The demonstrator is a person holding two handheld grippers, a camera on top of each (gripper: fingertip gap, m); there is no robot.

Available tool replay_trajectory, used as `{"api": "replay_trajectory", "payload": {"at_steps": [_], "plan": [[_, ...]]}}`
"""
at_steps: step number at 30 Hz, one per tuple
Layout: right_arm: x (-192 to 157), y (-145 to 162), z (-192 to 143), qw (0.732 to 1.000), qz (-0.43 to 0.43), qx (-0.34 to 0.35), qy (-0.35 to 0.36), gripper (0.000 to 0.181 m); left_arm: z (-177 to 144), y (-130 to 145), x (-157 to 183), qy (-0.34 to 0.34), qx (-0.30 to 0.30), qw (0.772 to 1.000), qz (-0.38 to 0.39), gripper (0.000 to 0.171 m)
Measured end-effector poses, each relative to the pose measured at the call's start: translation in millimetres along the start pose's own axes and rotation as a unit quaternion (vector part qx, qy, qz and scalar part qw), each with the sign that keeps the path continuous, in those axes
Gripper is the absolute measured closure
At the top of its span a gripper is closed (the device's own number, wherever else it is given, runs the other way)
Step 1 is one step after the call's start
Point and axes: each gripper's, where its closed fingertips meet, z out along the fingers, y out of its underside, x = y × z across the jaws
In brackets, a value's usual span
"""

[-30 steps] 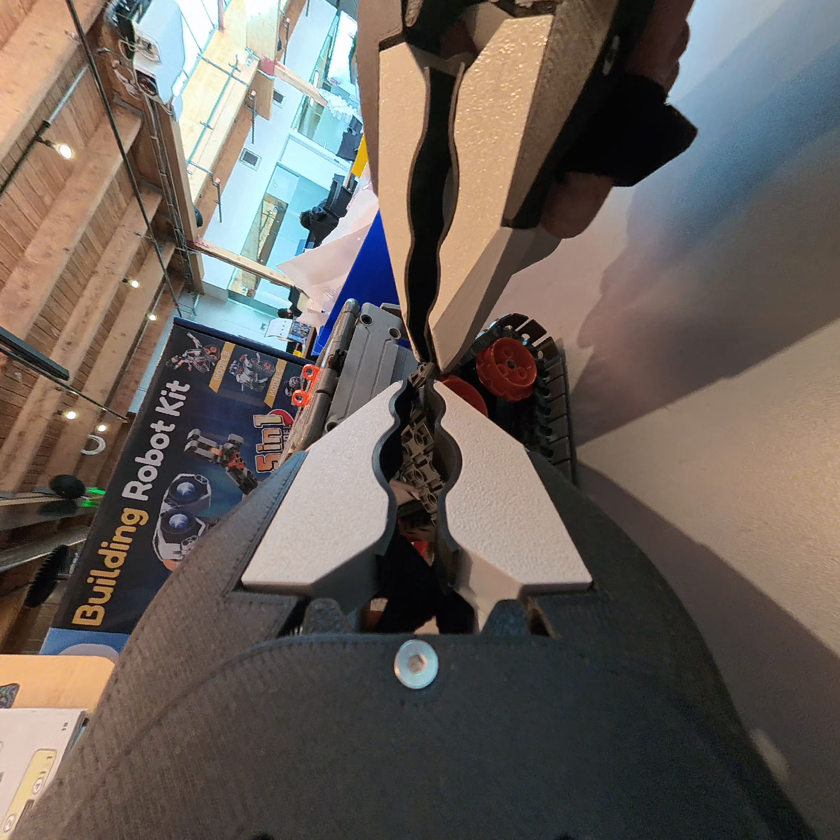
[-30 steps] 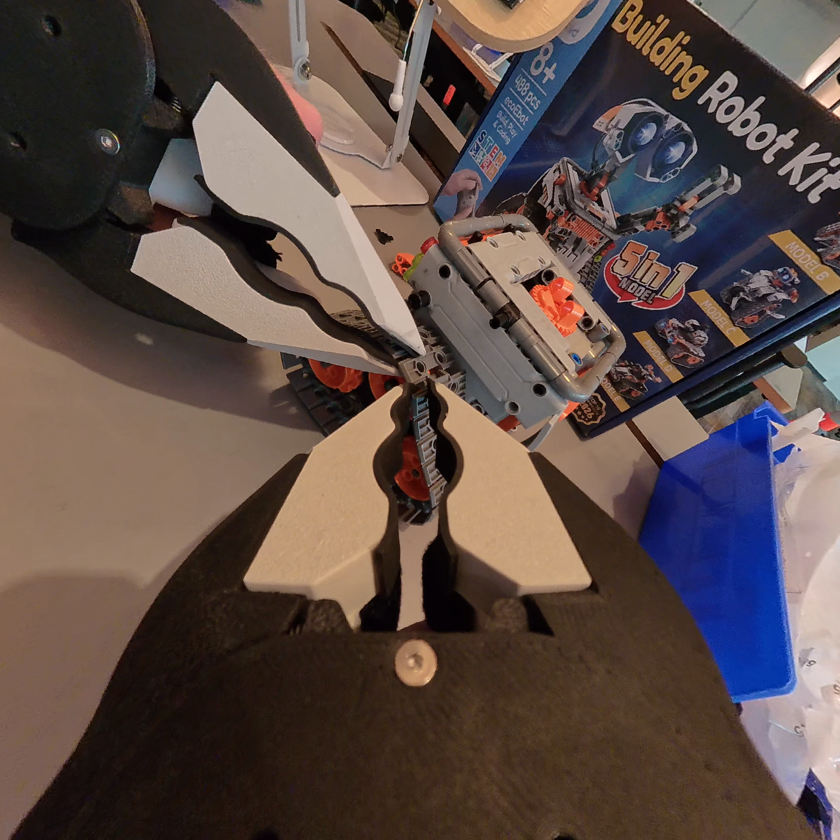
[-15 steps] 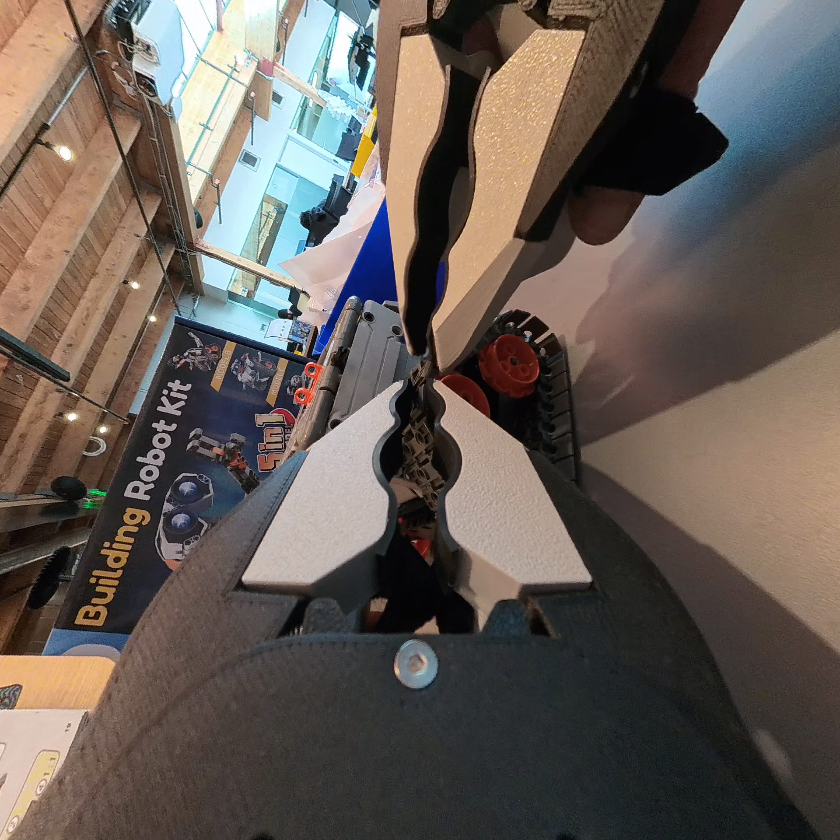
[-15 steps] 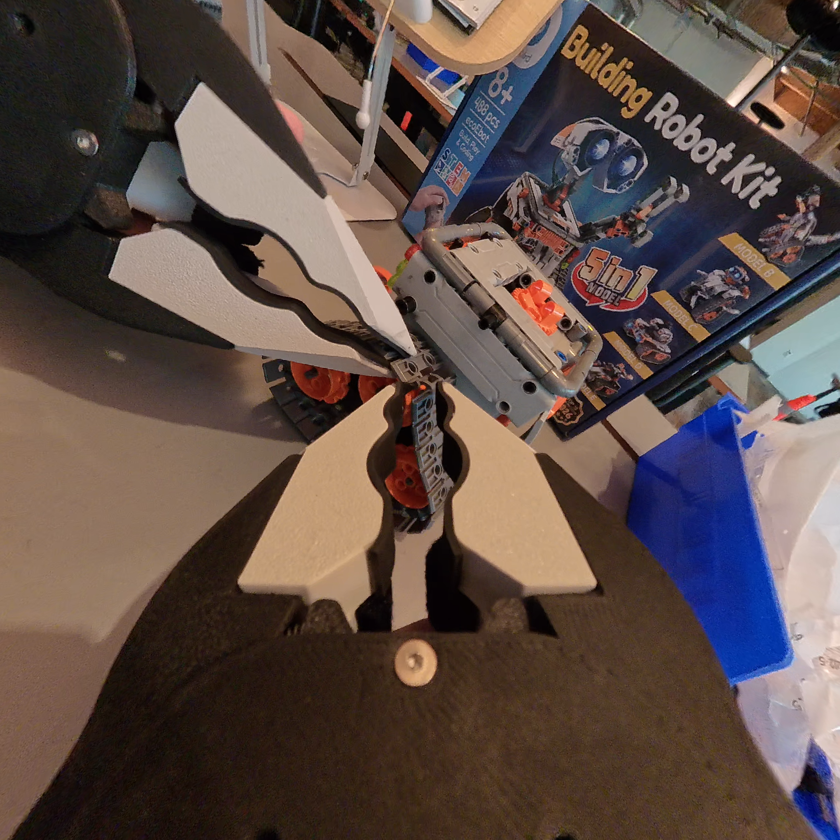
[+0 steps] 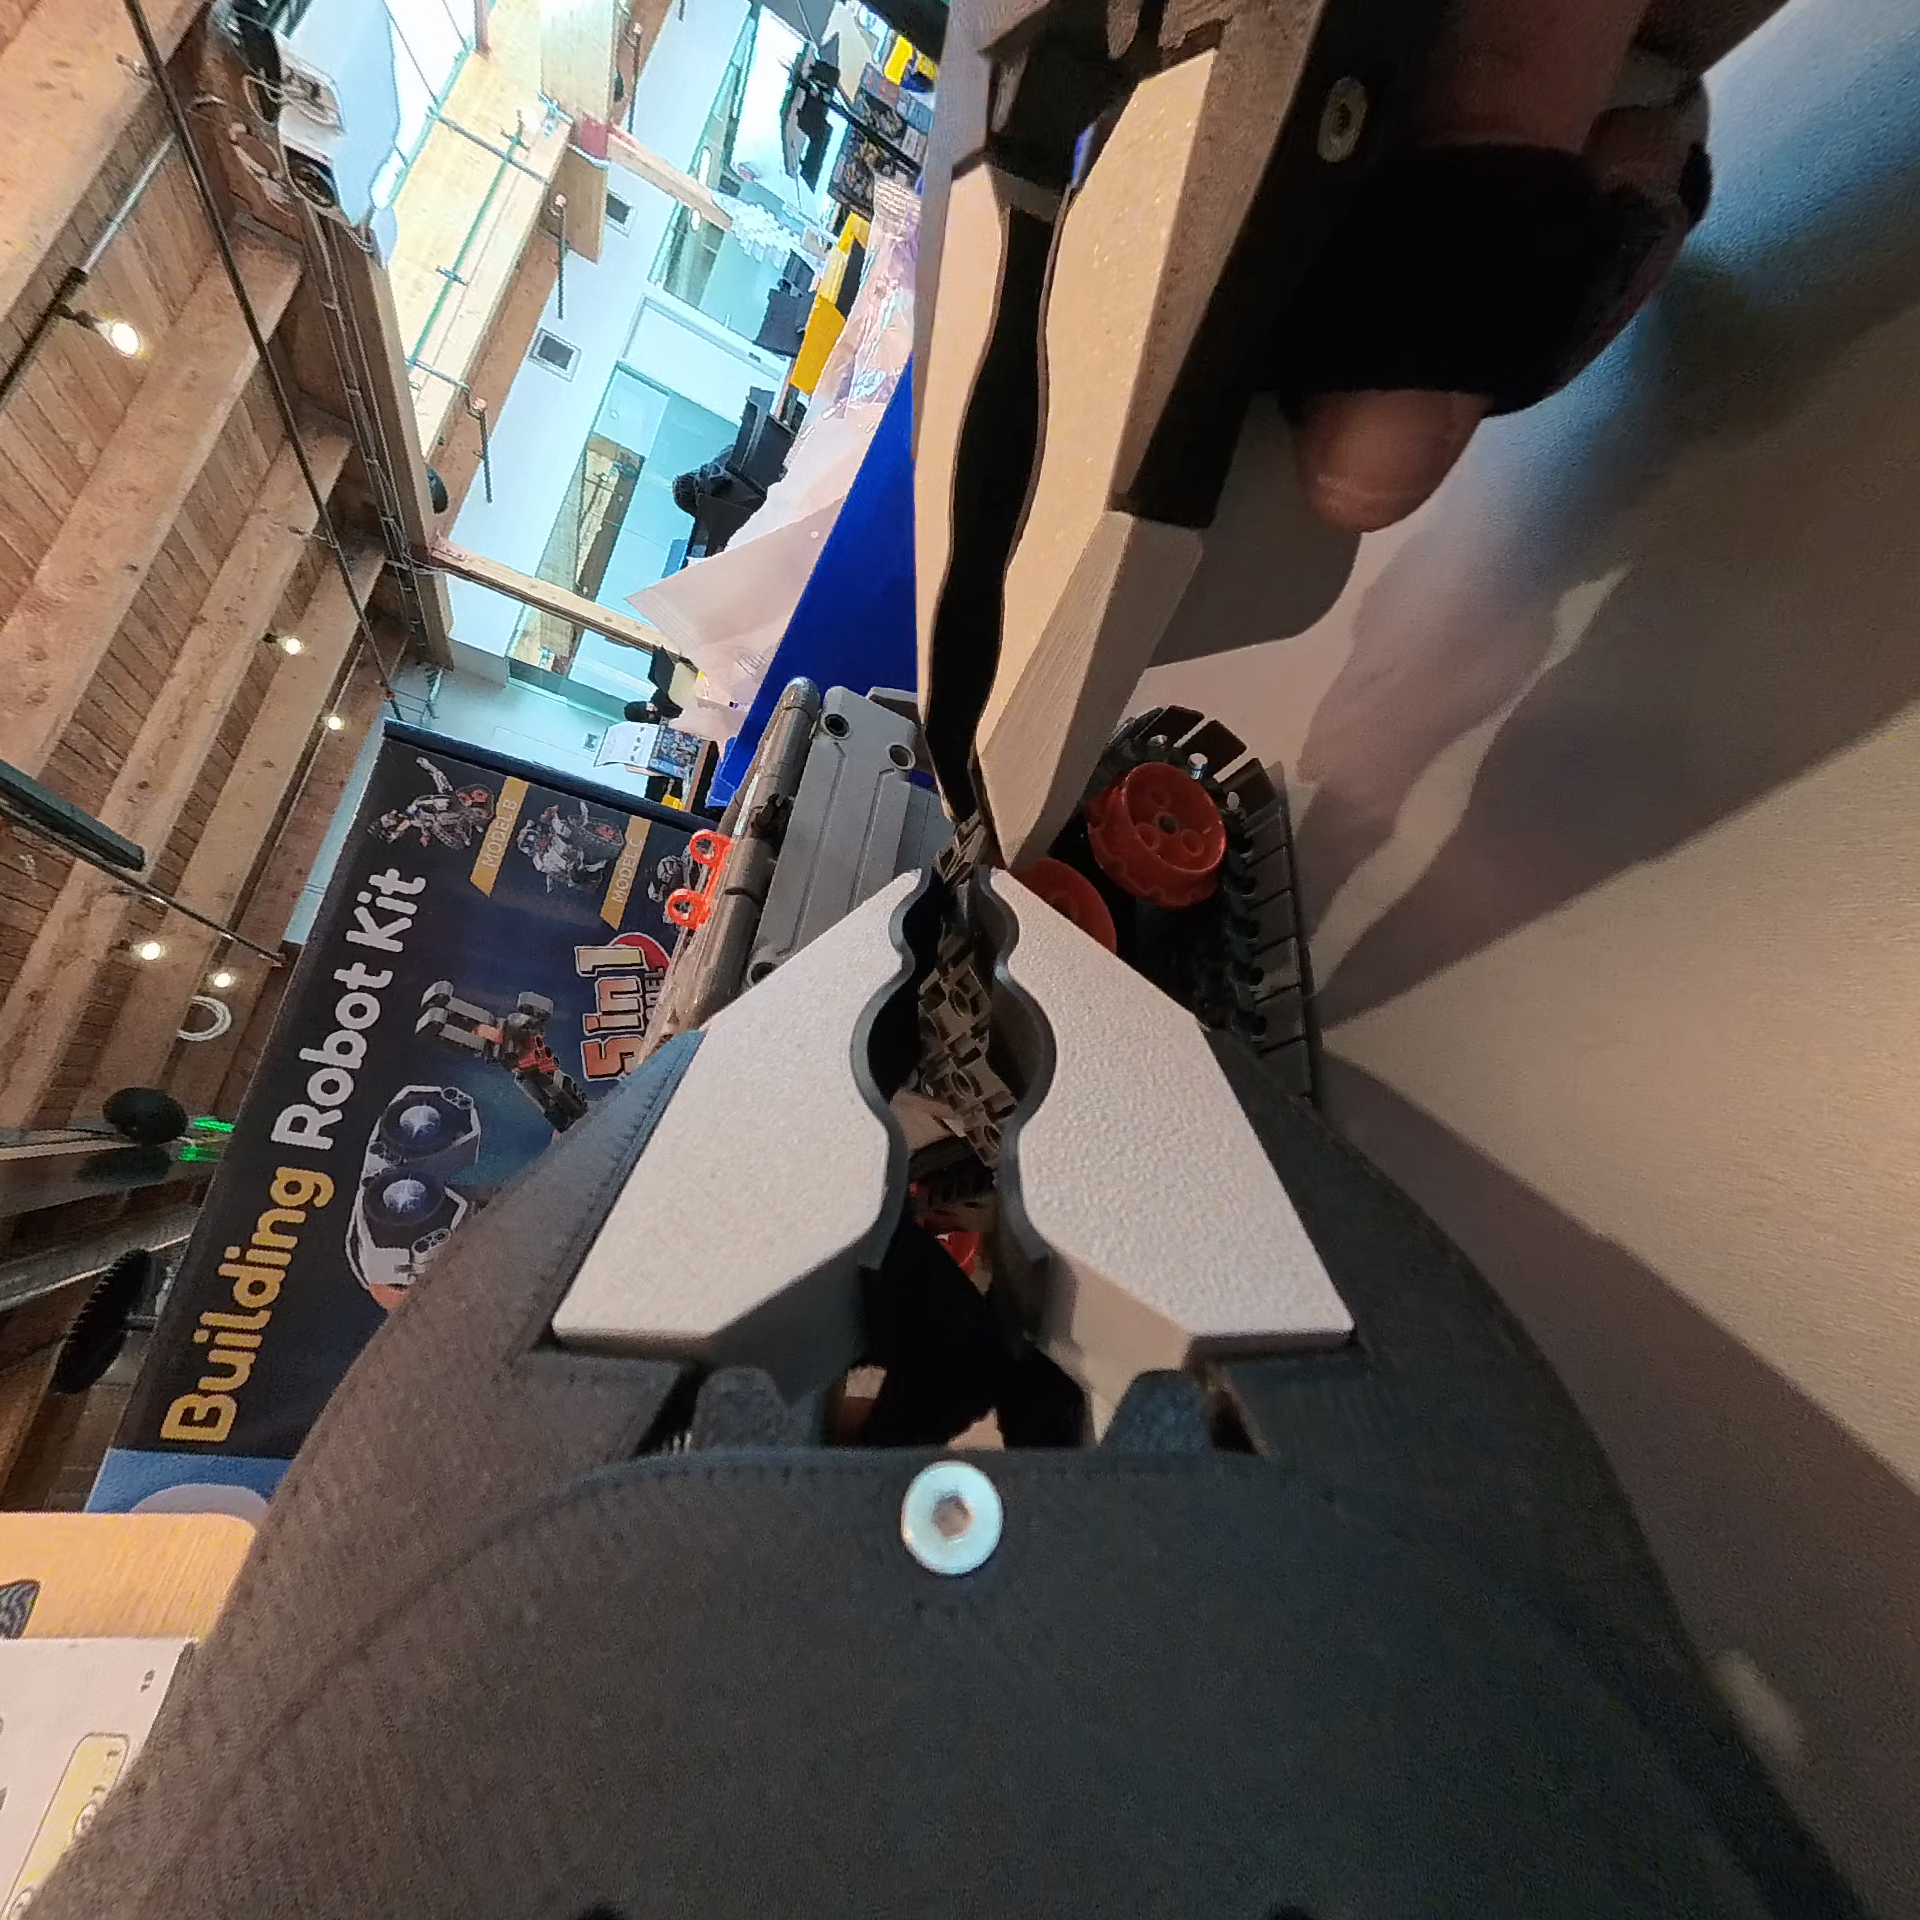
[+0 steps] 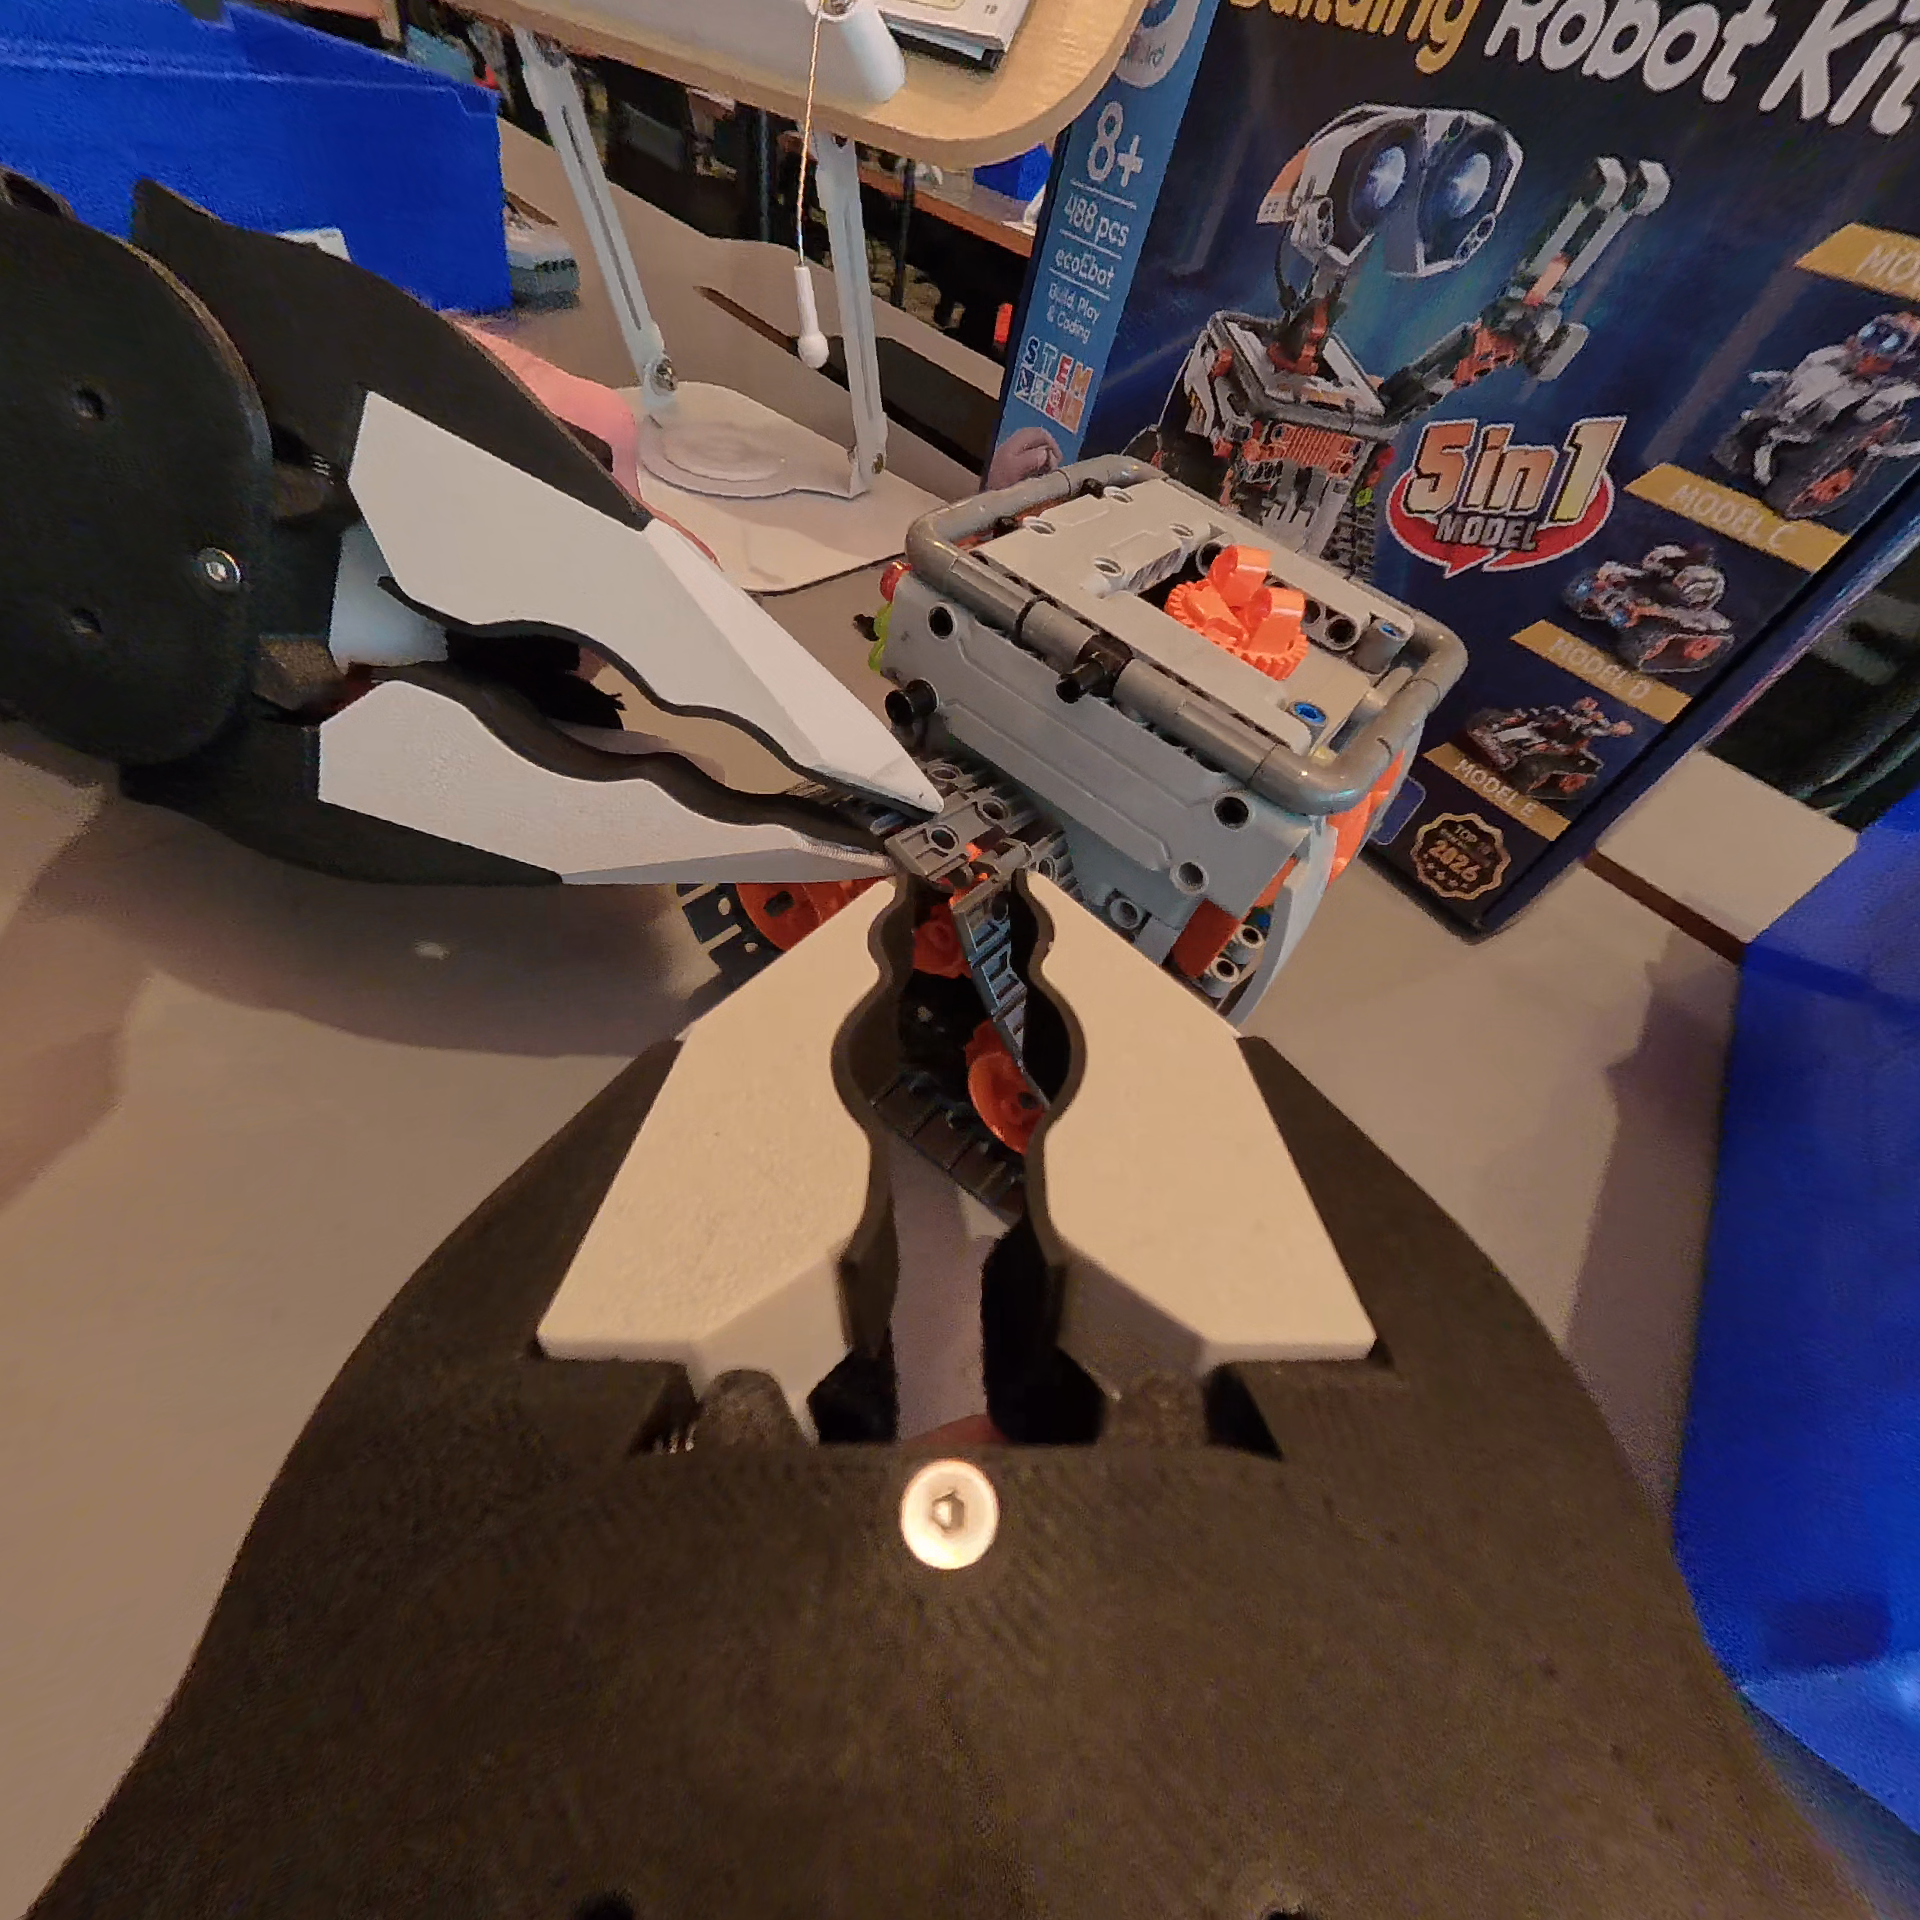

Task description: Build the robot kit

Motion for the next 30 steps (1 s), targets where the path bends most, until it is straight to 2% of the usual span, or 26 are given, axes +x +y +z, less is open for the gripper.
{"api": "replay_trajectory", "payload": {"at_steps": [5,7,8,11,14,19,30], "plan": [[0,2,3,1.000,-0.008,-0.005,-0.016,0.165,1,0,1,0.006,0.003,1.000,-0.007,0.166],[-3,4,5,0.999,-0.045,-0.013,-0.014,0.151,1,-1,1,0.007,0.005,1.000,-0.007,0.166],[-4,6,6,0.997,-0.070,-0.020,-0.005,0.151,2,-1,1,0.008,0.005,1.000,-0.011,0.166],[5,5,9,0.989,-0.137,-0.037,0.048,0.167,3,-2,1,0.012,0.007,1.000,-0.017,0.167],[8,5,12,0.976,-0.192,-0.053,0.087,0.169,4,0,0,0.014,0.007,1.000,-0.027,0.167],[8,6,14,0.964,-0.235,-0.071,0.099,0.170,5,1,1,0.019,0.010,0.999,-0.042,0.167],[11,5,17,0.943,-0.291,-0.084,0.139,0.169,6,6,-1,0.024,0.011,0.998,-0.065,0.166]]}}
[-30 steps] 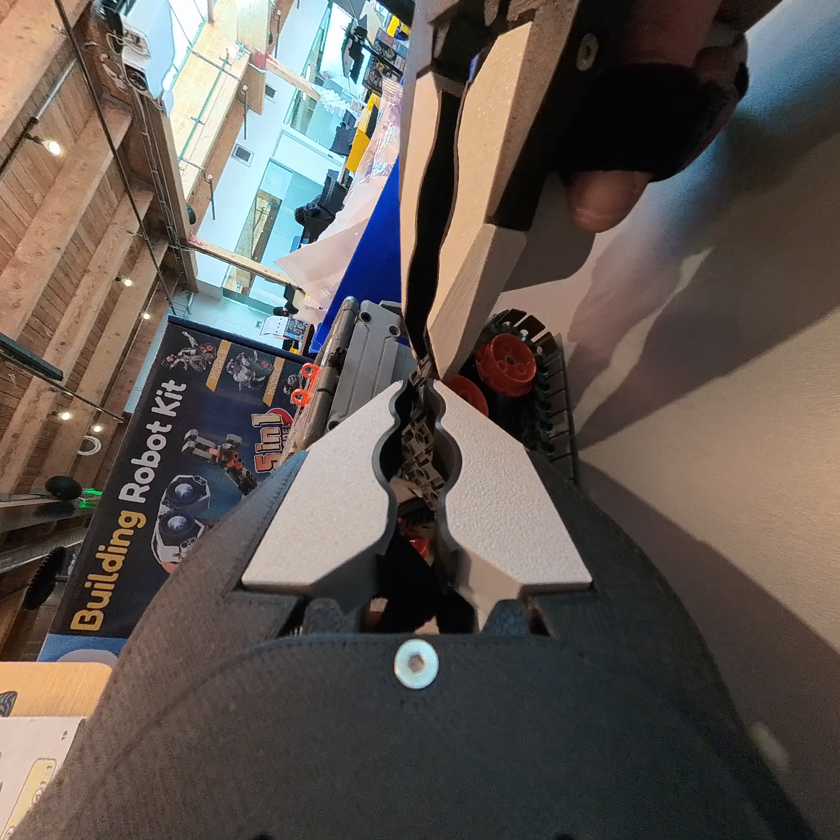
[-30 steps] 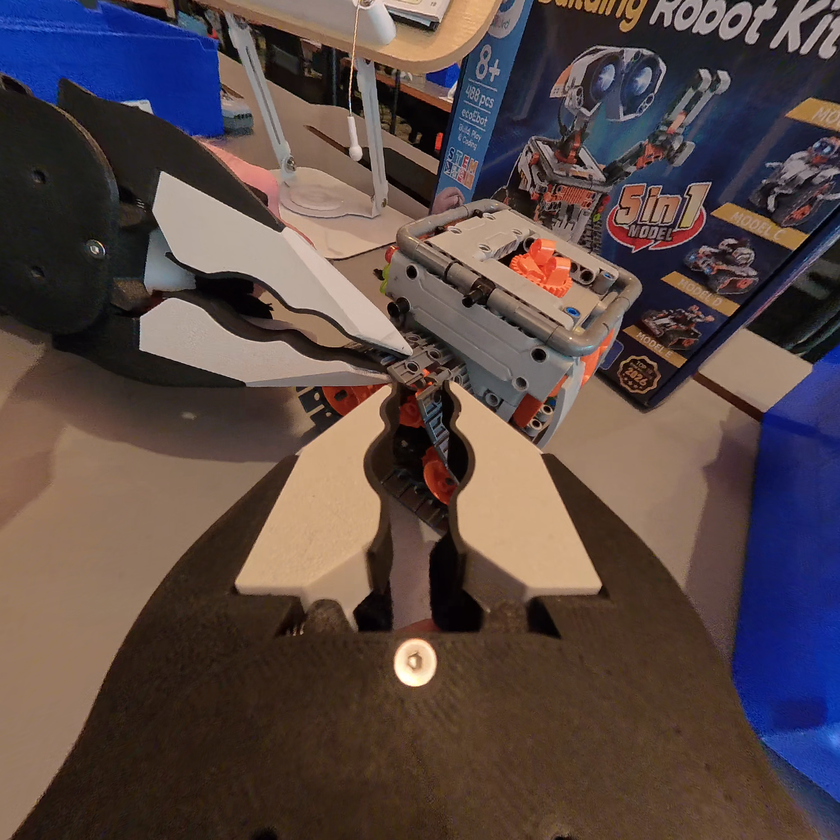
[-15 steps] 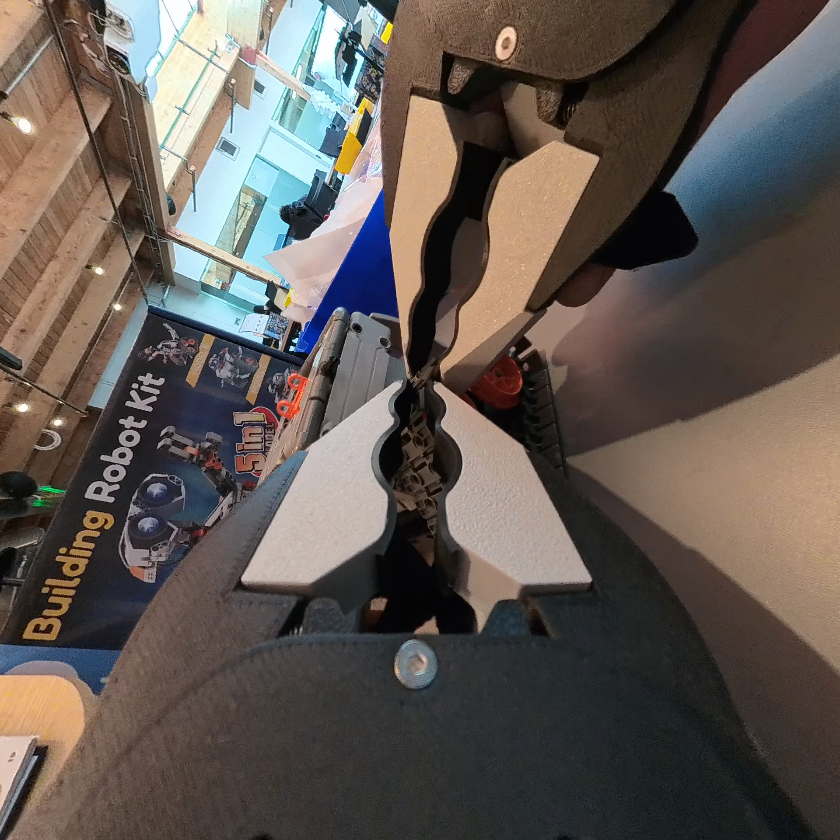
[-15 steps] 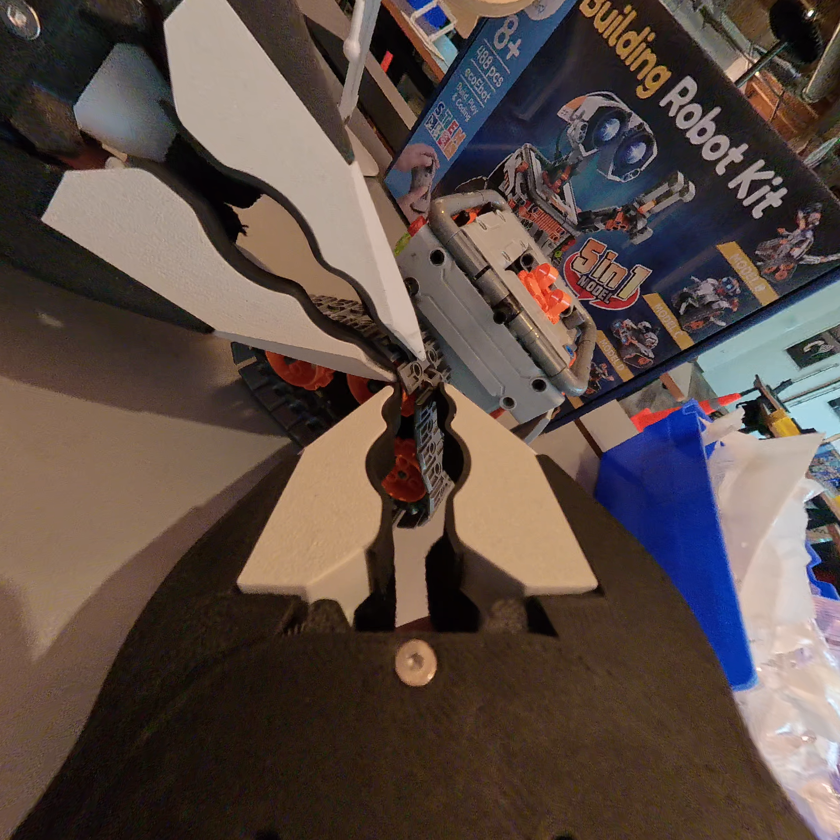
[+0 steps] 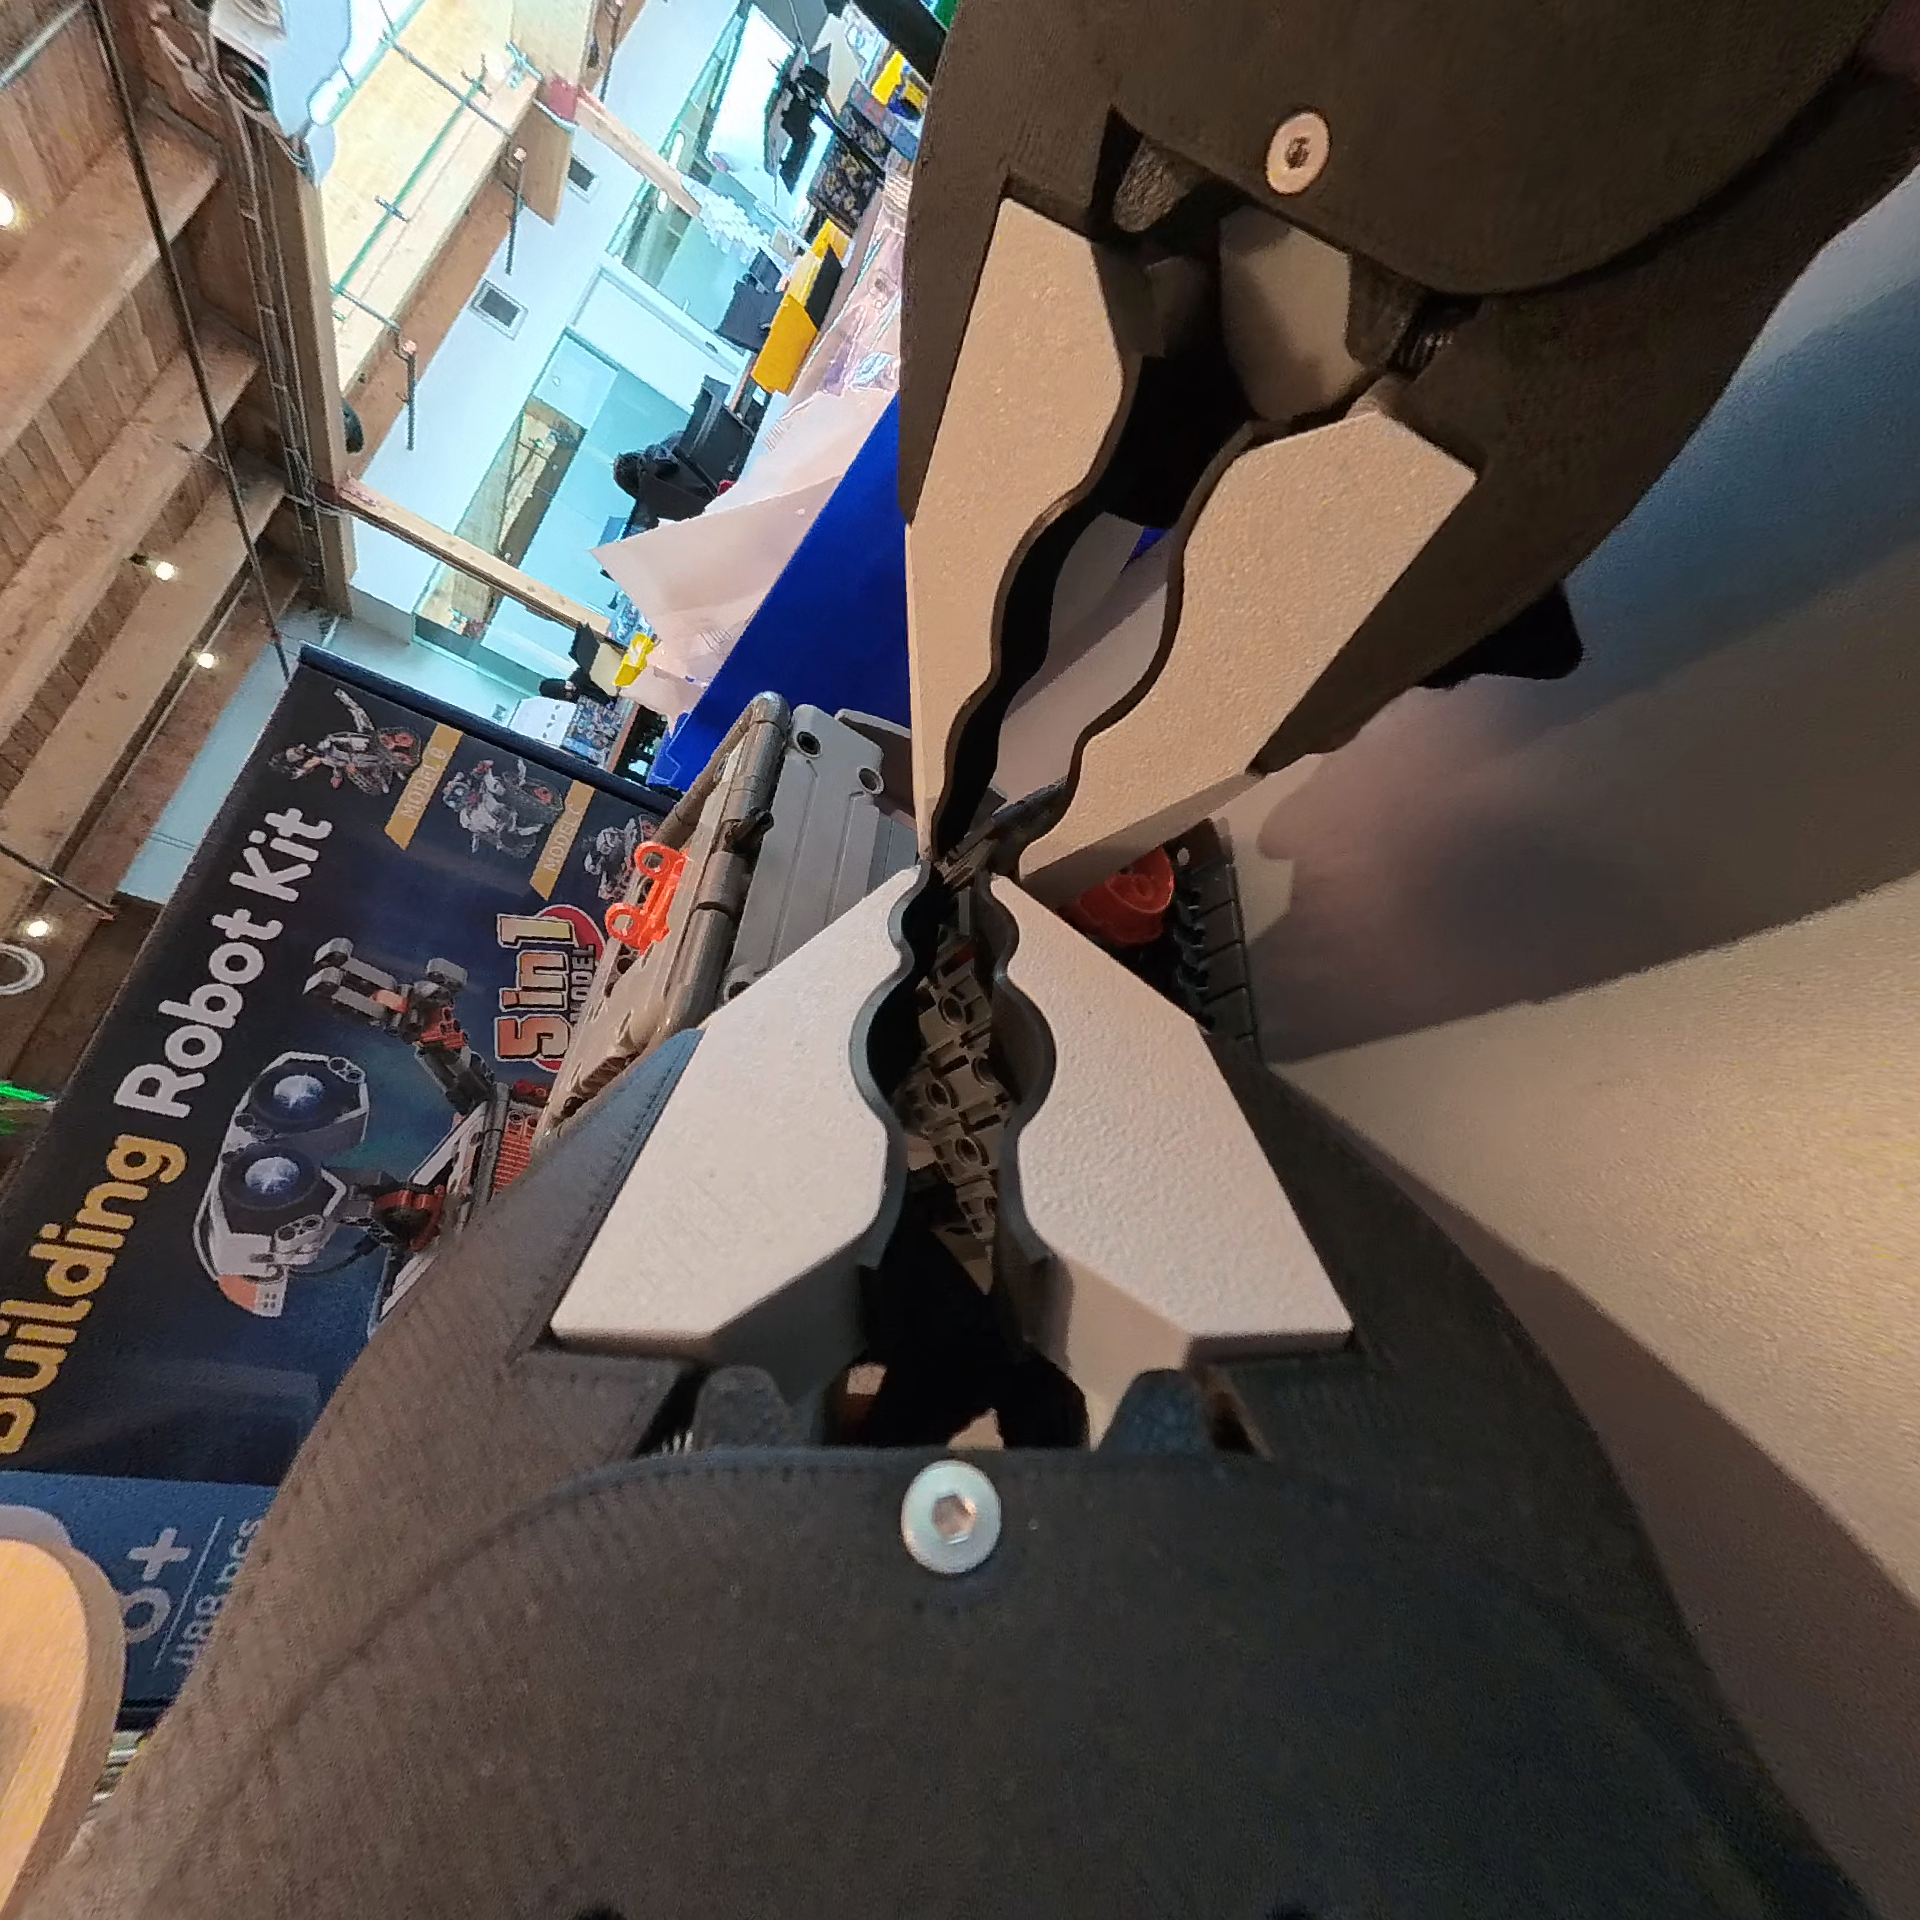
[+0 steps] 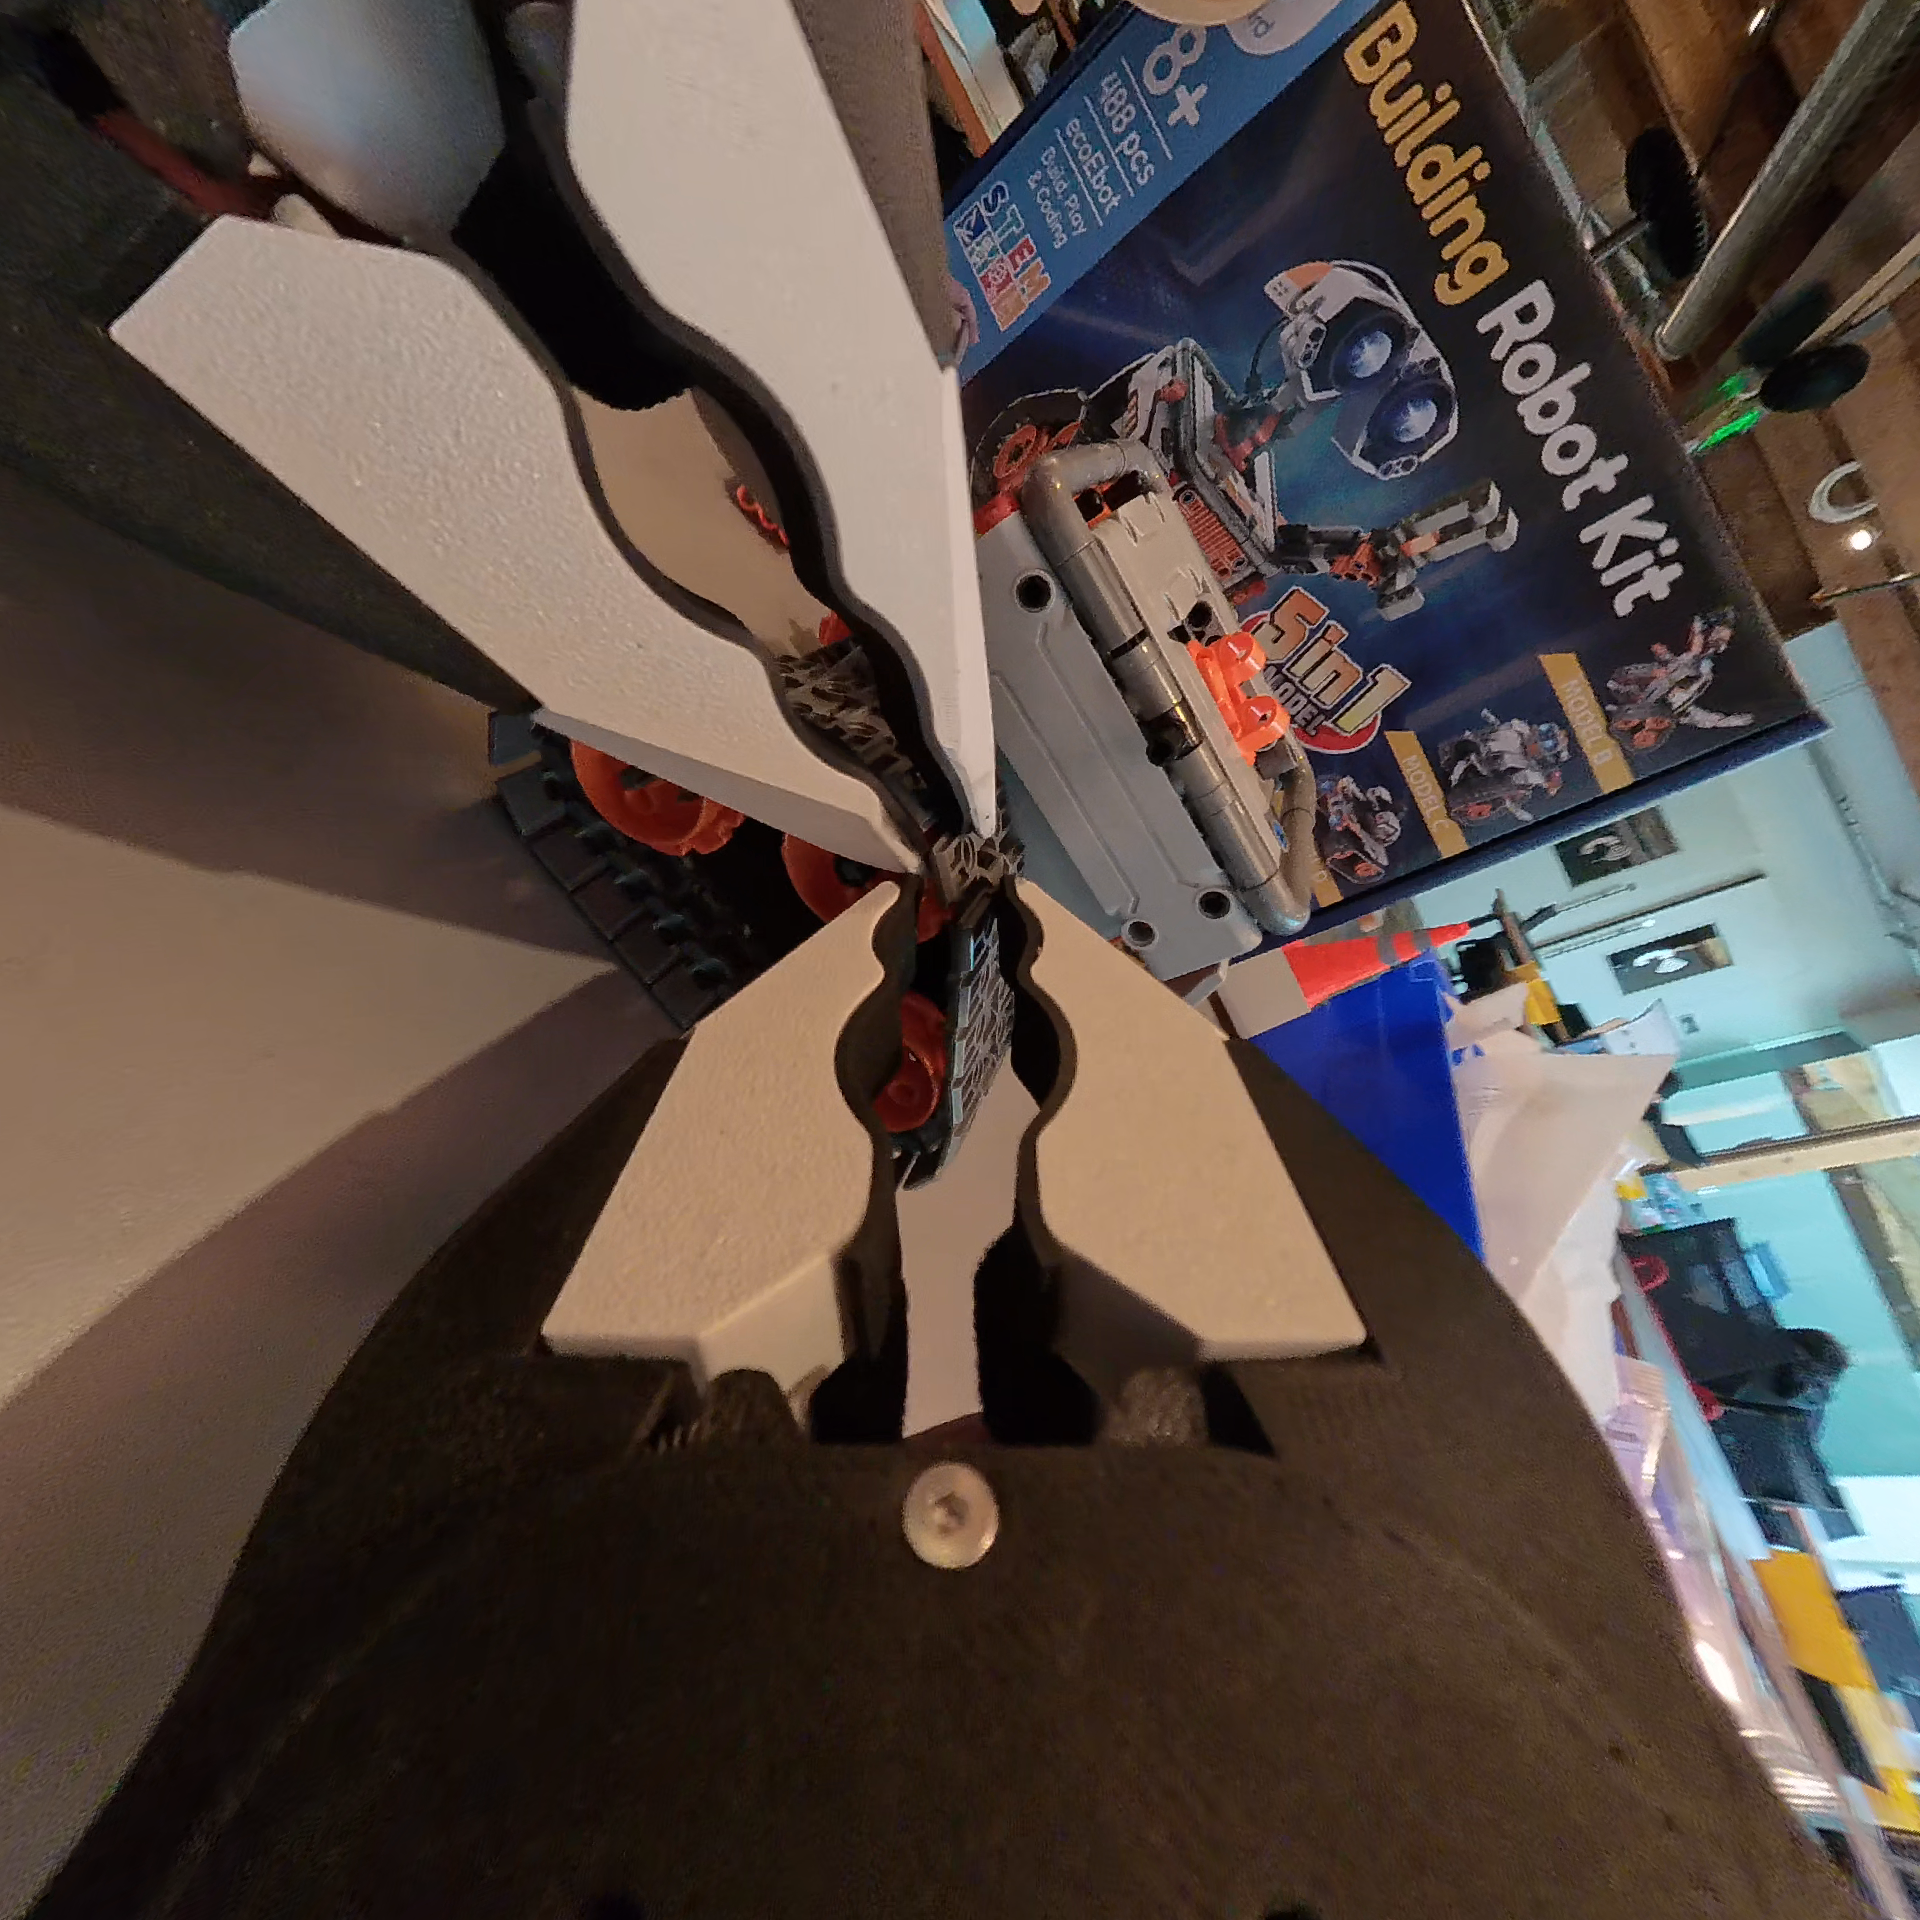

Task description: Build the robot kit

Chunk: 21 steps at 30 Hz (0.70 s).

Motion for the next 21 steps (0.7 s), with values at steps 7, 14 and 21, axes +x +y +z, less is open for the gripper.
{"api": "replay_trajectory", "payload": {"at_steps": [7,14,21], "plan": [[-2.5,-0.5,2.4,0.999,-0.045,-0.017,-0.008,0.170,0.3,1.6,-0.1,0.004,0.001,1.000,-0.009,0.167],[-2.9,0.3,3.6,0.997,-0.075,-0.033,-0.014,0.172,1.3,1.3,-1.2,0.005,0.004,1.000,-0.022,0.168],[-2.9,-0.4,6.1,0.994,-0.105,-0.041,-0.009,0.173,1.3,3.5,-2.4,0.009,0.006,0.999,-0.037,0.168]]}}
